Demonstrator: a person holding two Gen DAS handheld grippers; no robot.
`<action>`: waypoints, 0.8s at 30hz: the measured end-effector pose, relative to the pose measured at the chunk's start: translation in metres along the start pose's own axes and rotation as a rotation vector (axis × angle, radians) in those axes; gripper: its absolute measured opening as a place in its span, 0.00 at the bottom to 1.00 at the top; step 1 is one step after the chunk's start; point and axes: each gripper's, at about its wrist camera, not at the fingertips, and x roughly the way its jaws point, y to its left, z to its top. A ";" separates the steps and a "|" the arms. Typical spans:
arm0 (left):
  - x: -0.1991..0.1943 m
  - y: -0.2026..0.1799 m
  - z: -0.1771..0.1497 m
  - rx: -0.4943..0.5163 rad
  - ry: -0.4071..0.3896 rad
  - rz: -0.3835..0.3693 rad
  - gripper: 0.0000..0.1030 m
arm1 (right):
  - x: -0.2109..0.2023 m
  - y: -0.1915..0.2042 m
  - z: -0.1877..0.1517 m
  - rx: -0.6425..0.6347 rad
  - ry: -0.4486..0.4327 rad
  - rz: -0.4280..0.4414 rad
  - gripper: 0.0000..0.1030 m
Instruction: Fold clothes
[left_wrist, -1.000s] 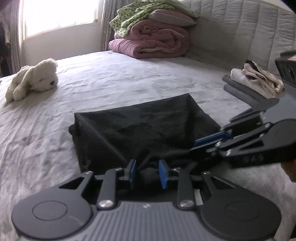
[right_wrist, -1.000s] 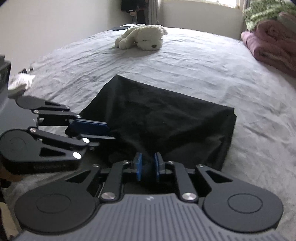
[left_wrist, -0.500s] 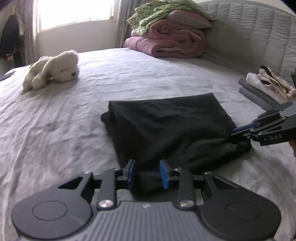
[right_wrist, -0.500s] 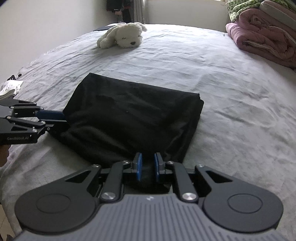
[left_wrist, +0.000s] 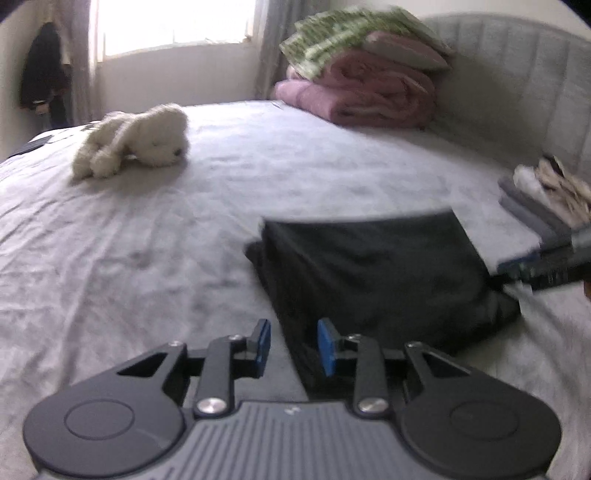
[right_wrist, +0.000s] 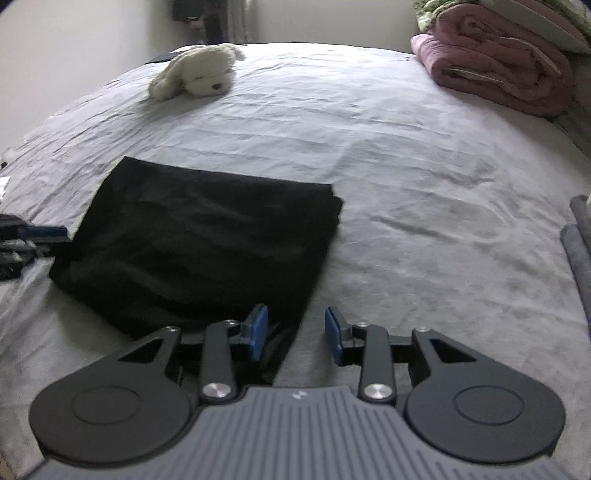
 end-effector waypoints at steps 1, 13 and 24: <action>-0.001 0.003 0.004 -0.015 -0.008 0.004 0.29 | 0.000 -0.001 0.002 0.004 -0.005 -0.005 0.34; 0.026 -0.042 0.042 0.042 -0.085 -0.145 0.30 | 0.004 0.012 0.038 0.078 -0.098 0.081 0.34; 0.088 -0.022 0.054 -0.093 0.013 -0.129 0.31 | 0.040 0.017 0.065 0.091 -0.110 0.080 0.35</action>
